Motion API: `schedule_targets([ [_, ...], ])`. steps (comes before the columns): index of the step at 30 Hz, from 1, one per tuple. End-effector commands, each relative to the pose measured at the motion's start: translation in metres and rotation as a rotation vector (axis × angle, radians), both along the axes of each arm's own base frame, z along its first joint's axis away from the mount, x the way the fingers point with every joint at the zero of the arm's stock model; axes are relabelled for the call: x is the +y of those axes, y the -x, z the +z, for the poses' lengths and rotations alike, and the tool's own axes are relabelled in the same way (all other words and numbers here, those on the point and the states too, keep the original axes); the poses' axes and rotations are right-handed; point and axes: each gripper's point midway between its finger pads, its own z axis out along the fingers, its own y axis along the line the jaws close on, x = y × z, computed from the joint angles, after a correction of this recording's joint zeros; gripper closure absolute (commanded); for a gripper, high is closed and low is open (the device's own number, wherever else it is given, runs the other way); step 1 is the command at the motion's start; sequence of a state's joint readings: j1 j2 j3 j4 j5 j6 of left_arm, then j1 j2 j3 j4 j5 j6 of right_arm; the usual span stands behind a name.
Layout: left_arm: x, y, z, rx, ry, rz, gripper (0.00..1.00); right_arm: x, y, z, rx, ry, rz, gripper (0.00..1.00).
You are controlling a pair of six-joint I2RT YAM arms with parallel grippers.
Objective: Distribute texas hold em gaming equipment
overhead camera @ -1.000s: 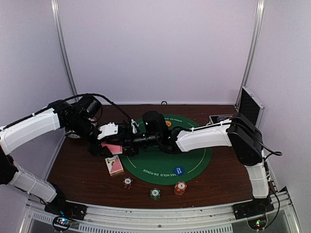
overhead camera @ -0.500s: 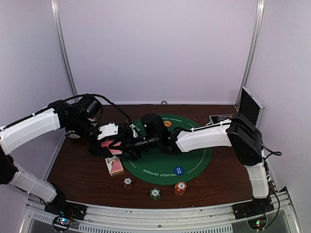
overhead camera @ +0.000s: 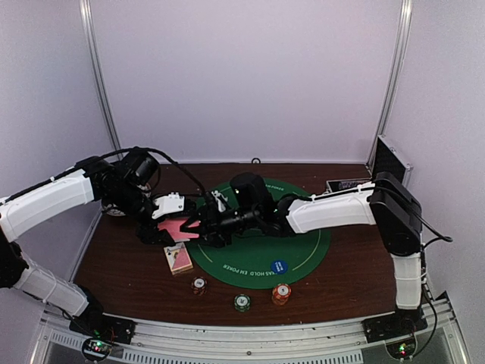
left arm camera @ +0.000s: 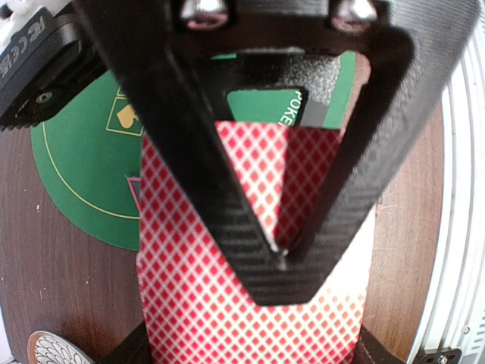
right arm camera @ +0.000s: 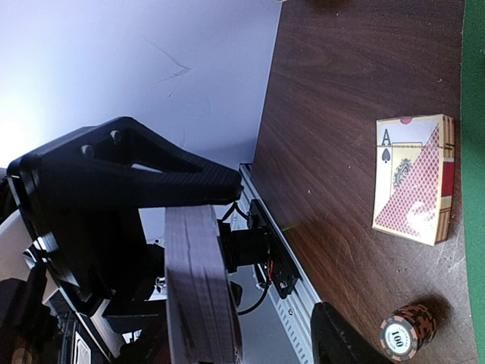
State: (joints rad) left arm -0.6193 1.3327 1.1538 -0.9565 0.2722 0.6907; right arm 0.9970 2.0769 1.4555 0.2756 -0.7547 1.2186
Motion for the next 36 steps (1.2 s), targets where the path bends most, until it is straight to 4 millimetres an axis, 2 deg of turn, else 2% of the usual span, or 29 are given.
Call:
schedule_targets([
  [1,-0.005,-0.002,0.015,-0.053,0.046,-0.019,0.89,-0.012,0.002,0.012,-0.013,0.009,-0.004,0.43],
  [8,-0.004,-0.002,0.013,-0.048,0.038,-0.016,0.89,-0.023,0.000,0.034,-0.056,0.007,-0.012,0.44],
  [15,-0.004,-0.001,0.012,-0.043,0.035,-0.015,0.89,-0.028,0.000,0.045,-0.064,0.003,-0.022,0.60],
  [21,-0.004,-0.002,0.012,-0.041,0.032,-0.012,0.89,-0.024,0.001,0.041,-0.042,-0.001,-0.013,0.75],
  [28,-0.003,-0.002,0.011,-0.043,0.024,-0.009,0.90,-0.021,0.002,0.043,-0.030,-0.025,-0.002,0.83],
  [32,-0.003,-0.003,0.010,-0.041,0.021,-0.008,0.90,-0.021,0.002,0.046,-0.030,-0.030,0.002,0.84],
  [34,-0.002,-0.004,0.010,-0.041,0.016,-0.006,0.90,-0.021,0.002,0.046,-0.029,-0.032,0.002,0.74],
  [36,-0.002,-0.005,0.010,-0.042,0.013,-0.002,0.90,-0.020,0.003,0.044,-0.025,-0.032,0.003,0.69],
])
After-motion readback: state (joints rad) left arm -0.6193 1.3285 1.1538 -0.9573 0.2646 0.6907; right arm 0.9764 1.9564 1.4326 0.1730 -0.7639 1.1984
